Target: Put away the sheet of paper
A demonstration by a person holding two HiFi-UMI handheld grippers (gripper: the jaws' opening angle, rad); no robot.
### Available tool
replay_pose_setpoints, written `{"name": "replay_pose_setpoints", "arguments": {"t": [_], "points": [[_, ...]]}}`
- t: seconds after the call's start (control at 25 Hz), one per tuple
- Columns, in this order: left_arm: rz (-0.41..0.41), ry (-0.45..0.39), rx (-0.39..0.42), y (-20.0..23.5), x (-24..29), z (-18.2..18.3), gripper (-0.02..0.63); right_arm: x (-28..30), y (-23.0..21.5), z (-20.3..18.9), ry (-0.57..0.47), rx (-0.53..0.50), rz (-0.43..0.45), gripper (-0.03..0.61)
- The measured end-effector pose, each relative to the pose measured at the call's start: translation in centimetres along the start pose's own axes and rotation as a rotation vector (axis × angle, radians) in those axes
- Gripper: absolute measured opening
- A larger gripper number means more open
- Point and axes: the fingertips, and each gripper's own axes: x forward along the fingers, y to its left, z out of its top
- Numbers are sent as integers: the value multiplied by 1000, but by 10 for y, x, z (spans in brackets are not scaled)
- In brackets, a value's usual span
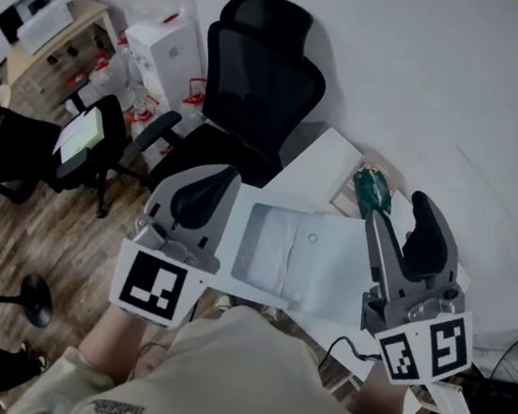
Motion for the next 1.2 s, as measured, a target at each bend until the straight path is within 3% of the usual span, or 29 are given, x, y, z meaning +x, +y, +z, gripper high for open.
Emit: {"name": "replay_pose_setpoints", "arguments": {"t": [0.28, 0.52, 1.2], "points": [[58, -72, -43, 17, -18, 27, 23, -20, -7, 25, -89, -16, -64, 151], [67, -106, -44, 20, -21, 23, 23, -25, -12, 24, -121, -6, -70, 44], [73, -31, -69, 13, -18, -23, 23, 1, -6, -45, 36, -35, -53, 23]]}}
